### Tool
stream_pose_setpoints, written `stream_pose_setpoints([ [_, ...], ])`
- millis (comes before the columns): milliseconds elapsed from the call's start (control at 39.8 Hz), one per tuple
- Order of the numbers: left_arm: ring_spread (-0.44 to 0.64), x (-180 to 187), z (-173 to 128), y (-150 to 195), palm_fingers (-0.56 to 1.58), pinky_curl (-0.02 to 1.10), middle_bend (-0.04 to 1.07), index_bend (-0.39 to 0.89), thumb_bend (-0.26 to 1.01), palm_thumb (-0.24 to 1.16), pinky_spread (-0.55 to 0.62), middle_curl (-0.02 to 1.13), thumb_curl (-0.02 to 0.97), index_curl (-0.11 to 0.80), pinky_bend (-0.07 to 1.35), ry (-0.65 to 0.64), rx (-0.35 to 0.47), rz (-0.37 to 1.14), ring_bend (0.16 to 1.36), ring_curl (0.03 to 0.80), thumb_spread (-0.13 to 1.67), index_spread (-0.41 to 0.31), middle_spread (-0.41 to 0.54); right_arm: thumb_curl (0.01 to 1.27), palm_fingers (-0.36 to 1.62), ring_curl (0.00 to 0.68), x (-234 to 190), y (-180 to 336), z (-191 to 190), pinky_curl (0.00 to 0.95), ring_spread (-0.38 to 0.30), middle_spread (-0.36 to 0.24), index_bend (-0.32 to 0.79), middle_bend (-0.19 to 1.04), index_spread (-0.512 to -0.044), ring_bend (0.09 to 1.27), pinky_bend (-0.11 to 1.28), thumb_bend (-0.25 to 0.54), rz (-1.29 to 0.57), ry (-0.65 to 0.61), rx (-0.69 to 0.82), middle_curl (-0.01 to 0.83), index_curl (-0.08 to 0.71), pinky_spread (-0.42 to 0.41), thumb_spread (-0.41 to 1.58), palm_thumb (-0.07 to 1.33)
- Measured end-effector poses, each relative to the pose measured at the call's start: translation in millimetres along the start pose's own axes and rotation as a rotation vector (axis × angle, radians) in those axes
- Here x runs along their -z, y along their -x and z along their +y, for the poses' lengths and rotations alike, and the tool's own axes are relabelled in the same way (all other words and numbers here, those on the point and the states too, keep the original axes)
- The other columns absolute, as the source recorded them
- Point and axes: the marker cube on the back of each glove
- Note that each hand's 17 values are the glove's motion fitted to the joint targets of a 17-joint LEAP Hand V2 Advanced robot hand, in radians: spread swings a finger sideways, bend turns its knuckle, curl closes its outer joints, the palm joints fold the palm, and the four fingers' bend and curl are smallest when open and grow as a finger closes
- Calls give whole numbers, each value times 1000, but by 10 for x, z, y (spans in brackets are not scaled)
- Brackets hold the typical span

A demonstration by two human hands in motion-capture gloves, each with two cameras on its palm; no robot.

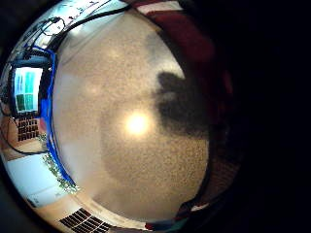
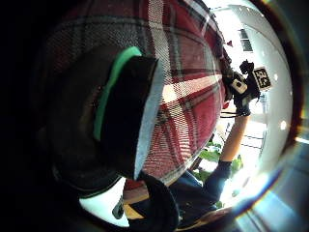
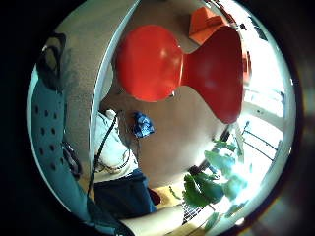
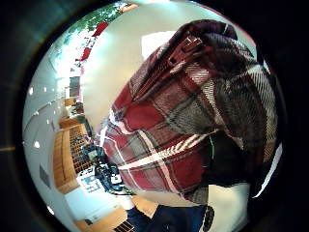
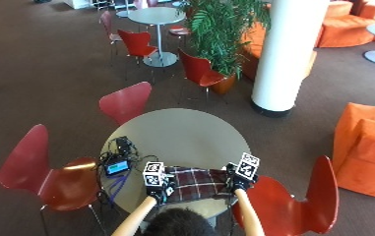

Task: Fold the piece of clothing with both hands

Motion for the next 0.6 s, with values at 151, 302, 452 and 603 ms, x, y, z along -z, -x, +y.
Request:
stream_pose_setpoints([
  [151,353,-1,76,-21,197,322,172,178,-23,87,378,285,260,414,297,68,34,-4,402,339,1270,-99,94,498,1319,479,57,13,-39,413,-227,-181,193,345,-248,667,676,-9,-51,28,15,521,279,-301,902,892],
  [302,373,46,93,-10,194,317,172,177,-18,75,394,290,254,410,275,121,1,42,403,332,1267,-97,96,521,1318,482,306,56,-2,412,-233,-195,186,355,-254,679,666,-24,-85,21,-25,529,318,-321,820,910],
  [452,372,296,77,63,205,320,163,176,-15,71,390,291,250,406,277,125,-20,133,402,325,1265,-96,93,563,1298,490,529,300,-351,411,-238,-212,171,362,-261,699,655,-32,-104,-11,3,538,342,-332,660,920],
  [603,339,697,77,177,251,321,163,192,-14,71,356,291,246,409,277,48,-27,165,398,316,1265,-100,69,596,1272,497,967,668,-165,419,-239,-222,129,385,-264,715,676,-32,-46,-52,27,549,345,-332,560,934],
])
